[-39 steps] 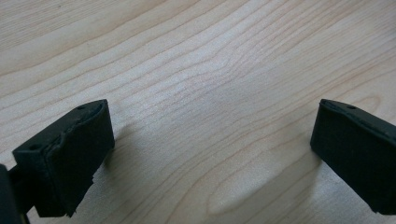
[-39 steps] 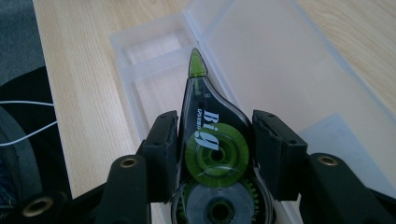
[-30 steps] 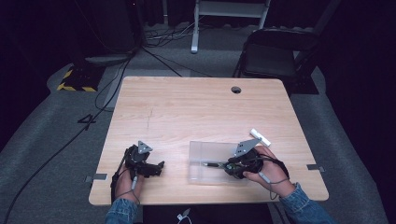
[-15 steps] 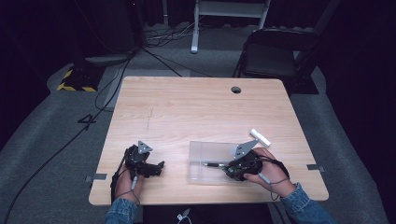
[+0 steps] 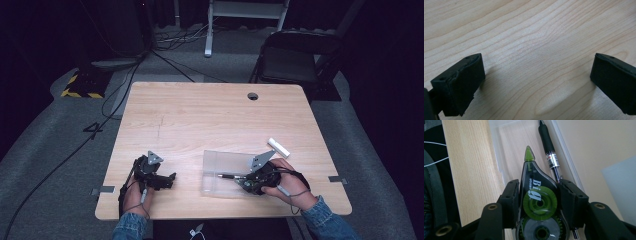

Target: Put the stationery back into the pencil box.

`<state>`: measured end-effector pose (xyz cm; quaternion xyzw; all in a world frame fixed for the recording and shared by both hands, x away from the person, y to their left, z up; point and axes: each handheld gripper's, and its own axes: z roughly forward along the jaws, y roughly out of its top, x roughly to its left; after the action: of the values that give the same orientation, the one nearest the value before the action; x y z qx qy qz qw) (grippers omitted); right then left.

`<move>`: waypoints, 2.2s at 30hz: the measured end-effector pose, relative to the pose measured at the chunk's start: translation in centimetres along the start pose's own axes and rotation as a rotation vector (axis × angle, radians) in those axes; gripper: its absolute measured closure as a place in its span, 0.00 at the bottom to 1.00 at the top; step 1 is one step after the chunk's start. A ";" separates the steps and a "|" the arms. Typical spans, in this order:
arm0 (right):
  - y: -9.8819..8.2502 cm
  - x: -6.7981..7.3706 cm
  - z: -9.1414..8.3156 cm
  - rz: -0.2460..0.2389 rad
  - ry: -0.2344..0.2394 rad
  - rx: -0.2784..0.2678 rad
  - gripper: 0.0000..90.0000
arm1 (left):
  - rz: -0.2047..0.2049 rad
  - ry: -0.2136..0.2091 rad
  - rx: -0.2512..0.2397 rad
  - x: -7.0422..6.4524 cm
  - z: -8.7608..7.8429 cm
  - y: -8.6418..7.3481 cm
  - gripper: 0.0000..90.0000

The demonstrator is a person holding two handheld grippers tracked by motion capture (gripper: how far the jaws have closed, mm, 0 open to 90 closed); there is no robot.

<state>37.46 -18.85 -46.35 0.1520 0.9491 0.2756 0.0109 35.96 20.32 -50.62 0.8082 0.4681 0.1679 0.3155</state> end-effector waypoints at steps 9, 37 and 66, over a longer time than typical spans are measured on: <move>-0.1 0.0 0.3 0.007 0.031 0.004 0.58 | 0.000 0.000 0.000 0.0 0.0 0.0 0.00; 1.1 1.9 1.5 -0.062 0.053 -0.093 0.39 | 0.000 0.000 0.000 0.0 0.0 0.0 0.00; 1.4 2.4 0.8 -0.087 0.056 -0.096 0.41 | 0.000 0.000 -0.001 0.0 0.0 0.0 0.00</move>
<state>35.66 -16.58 -46.11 0.1021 0.9405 0.3242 0.0037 35.96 20.32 -50.62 0.8081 0.4681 0.1681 0.3157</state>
